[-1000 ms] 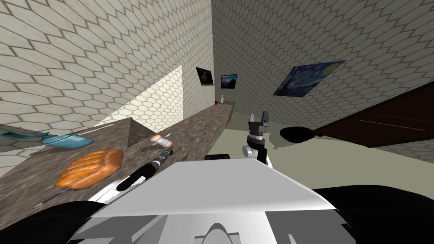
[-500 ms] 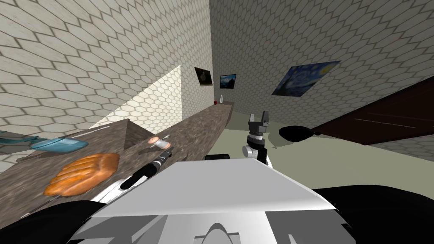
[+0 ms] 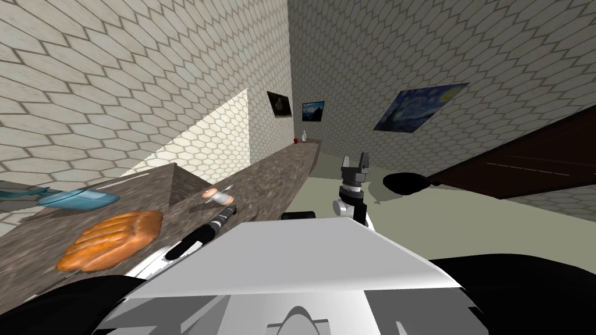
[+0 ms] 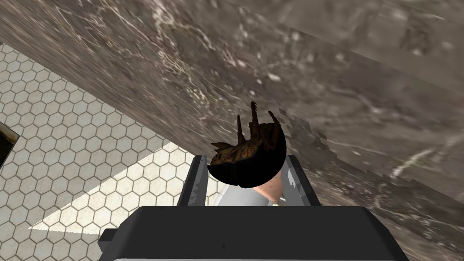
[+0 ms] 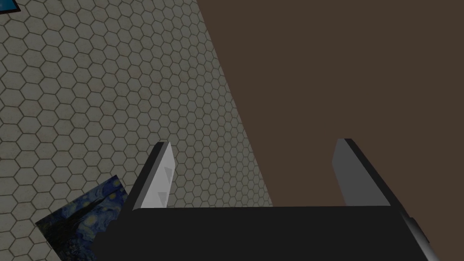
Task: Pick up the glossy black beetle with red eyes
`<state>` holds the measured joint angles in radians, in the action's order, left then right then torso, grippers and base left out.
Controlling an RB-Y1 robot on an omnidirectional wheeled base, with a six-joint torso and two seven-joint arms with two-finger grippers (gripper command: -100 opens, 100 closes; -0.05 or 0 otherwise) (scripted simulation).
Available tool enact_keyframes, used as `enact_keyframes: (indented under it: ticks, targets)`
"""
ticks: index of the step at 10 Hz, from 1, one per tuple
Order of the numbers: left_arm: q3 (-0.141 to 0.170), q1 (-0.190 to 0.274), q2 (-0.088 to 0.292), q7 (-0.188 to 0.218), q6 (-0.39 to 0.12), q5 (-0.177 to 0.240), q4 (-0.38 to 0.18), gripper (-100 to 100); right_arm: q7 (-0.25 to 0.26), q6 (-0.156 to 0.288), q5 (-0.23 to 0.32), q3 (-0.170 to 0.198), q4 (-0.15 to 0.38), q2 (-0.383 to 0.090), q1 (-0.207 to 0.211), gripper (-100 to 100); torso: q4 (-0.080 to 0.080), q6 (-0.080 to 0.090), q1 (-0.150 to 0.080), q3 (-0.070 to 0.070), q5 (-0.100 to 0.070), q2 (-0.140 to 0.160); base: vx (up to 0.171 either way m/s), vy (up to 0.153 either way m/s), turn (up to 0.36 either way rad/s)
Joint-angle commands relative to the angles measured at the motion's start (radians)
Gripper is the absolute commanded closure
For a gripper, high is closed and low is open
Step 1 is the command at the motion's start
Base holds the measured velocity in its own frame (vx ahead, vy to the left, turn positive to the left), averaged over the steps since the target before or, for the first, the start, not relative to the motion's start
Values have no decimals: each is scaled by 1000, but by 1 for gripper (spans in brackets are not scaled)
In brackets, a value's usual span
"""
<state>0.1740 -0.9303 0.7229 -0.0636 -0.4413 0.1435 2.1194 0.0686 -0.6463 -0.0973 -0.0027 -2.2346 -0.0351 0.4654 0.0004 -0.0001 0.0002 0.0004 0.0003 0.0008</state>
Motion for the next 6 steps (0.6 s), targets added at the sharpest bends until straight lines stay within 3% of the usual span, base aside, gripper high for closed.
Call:
enact_keyframes:
  ticks: [1, 2, 3, 5, 6]
  targets:
    - [0, 0, 0, 0, 0, 0, 0, 100, 0, 0, 0, 0, 0, 0, 0, 0, 0, 0, 0, 0, 0, 0, 0, 0, 0]
    - [0, 0, 0, 0, 0, 0, 0, 0, 0, 0, 0, 0, 0, 0, 0, 0, 0, 0, 0, 0, 0, 0, 0, 0, 0]
    - [8, -18, 10, 4, -9, 6, 30, 100, 0, 0, 0, 0, 0, 0, 0, 0, 0, 0, 0, 0, 0, 0, -21, -12, 62]
    - [8, -17, 11, 3, -9, 7, 31, 100, 0, 0, 0, 0, 0, 0, 0, 0, 0, -1, -2, 1, -1, 2, -24, -14, 36]
    - [8, -18, 12, 4, -10, 7, 33, 0, 0, 0, 0, 0, 0, 0, 0, 0, 0, 0, -1, 1, 0, 2, 0, 0, 0]
